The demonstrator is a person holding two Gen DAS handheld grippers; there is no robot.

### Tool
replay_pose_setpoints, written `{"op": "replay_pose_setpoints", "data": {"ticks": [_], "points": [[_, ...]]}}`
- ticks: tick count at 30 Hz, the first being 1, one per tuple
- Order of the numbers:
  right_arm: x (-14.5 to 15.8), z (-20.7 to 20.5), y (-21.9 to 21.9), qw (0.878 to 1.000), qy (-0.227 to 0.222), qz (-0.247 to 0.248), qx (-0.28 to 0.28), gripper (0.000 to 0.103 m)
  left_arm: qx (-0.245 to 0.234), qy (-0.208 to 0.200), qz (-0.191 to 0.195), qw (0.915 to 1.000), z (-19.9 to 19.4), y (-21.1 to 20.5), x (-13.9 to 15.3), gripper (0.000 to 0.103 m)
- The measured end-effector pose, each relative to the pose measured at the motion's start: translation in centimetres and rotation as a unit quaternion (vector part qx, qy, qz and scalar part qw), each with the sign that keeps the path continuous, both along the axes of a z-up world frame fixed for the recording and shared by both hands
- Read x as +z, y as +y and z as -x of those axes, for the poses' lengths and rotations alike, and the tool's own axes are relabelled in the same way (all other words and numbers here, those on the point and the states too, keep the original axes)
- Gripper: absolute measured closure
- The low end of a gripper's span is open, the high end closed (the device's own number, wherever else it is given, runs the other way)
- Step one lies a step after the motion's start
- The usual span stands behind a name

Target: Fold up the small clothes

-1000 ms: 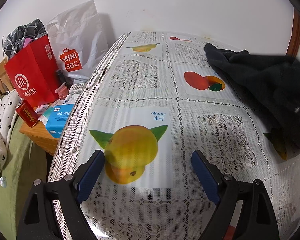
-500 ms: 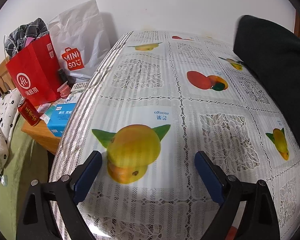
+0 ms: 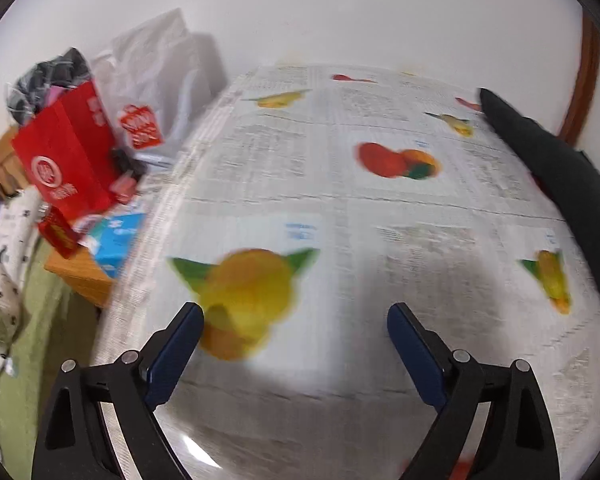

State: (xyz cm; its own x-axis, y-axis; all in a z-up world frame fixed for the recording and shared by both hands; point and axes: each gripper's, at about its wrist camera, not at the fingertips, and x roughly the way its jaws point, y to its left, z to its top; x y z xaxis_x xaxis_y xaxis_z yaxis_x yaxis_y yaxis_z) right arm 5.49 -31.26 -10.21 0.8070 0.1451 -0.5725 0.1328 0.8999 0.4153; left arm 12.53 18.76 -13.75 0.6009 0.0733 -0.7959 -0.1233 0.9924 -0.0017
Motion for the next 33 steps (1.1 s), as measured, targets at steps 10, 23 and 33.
{"op": "replay_pose_setpoints", "data": {"ticks": [10, 23, 33], "points": [[1.6, -1.5, -1.0, 0.999, -0.006, 0.038, 0.033, 0.052, -0.138, -0.037, 0.056, 0.9882, 0.5, -13.3, 3.7, 0.011], [-1.6, -3.1, -2.4, 0.996, 0.026, 0.077, 0.029, 0.089, -0.272, -0.015, 0.042, 0.9611, 0.3, -27.3, 2.4, 0.025], [-1.8, -4.3, -0.7, 0.993, 0.046, 0.103, 0.032, 0.088, -0.24, -0.012, 0.094, 0.9661, -1.0, -26.3, 1.8, 0.078]]}}
